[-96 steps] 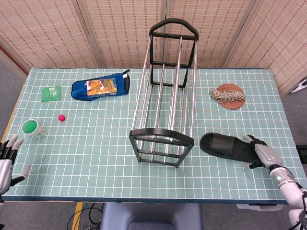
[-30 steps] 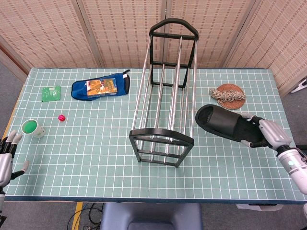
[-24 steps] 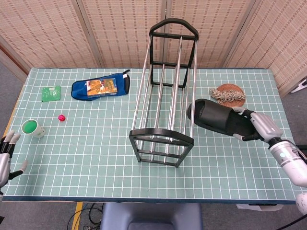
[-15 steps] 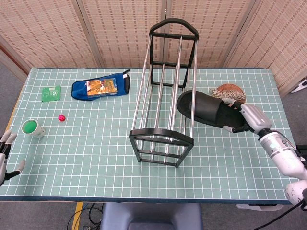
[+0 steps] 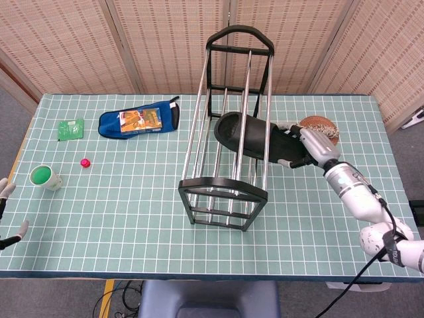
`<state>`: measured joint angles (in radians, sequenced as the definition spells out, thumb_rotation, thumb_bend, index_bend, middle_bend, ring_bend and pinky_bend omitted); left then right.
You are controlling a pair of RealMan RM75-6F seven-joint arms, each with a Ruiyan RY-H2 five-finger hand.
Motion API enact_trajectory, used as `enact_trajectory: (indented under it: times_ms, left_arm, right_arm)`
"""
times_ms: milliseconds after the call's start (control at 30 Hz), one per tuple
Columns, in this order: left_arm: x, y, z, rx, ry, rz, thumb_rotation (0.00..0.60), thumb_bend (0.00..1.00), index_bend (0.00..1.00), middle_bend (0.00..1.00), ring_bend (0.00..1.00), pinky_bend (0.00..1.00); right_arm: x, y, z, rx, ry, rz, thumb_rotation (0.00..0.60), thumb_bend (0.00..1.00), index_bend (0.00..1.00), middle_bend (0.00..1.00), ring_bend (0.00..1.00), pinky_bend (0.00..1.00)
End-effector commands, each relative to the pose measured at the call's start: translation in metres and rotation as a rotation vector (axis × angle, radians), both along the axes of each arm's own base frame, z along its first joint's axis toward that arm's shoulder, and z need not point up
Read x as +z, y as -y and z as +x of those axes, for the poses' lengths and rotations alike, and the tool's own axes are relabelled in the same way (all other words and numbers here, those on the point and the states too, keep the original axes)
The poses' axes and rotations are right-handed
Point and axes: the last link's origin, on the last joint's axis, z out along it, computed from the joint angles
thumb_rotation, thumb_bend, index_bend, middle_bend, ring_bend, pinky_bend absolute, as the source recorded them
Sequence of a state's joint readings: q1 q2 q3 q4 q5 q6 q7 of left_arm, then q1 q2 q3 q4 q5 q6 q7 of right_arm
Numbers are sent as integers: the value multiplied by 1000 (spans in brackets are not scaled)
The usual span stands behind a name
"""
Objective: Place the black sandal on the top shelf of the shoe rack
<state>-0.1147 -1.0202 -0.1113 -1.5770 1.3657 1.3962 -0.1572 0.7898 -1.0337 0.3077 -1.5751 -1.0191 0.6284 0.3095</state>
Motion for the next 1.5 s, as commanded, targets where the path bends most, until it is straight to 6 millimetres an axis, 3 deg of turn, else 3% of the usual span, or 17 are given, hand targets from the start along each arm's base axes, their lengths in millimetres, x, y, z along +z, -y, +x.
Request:
enact_trajectory:
  times_ms: [33, 300, 533, 767, 967, 1167, 1300, 1500]
  left_arm:
    - [5, 2, -2, -6, 13, 1, 600, 377, 42, 0, 0, 0]
    - [11, 2, -5, -18, 47, -7, 600, 377, 42, 0, 0, 0]
    - [15, 2, -10, -10, 62, -9, 600, 377, 42, 0, 0, 0]
    - [19, 2, -10, -17, 76, -5, 600, 377, 42, 0, 0, 0]
    - [18, 4, -8, -28, 85, -10, 600, 377, 42, 0, 0, 0]
    - [21, 10, -6, -47, 78, 1, 600, 377, 42, 0, 0, 0]
    - [23, 11, -8, -37, 84, 4, 600, 377, 42, 0, 0, 0]
    - [22, 10, -7, -45, 86, 3, 600, 377, 42, 0, 0, 0]
  right_arm:
    - [-9, 9, 11, 9, 7, 3, 600, 270, 263, 261, 238, 458]
    - [-31, 26, 33, 24, 18, 16, 600, 269, 263, 260, 238, 458]
    - [-38, 34, 53, 46, 34, 12, 600, 267, 263, 259, 238, 458]
    - [-44, 41, 56, 37, 24, 11, 600, 261, 263, 248, 238, 458]
    - [-53, 47, 57, 26, 21, 29, 600, 222, 258, 172, 221, 458]
    - [-62, 55, 65, 42, 6, 32, 600, 207, 134, 97, 151, 446]
    - [-63, 54, 68, 54, -7, 39, 600, 207, 10, 16, 66, 355]
    - [-56, 50, 68, 59, -13, 32, 600, 204, 0, 0, 1, 269]
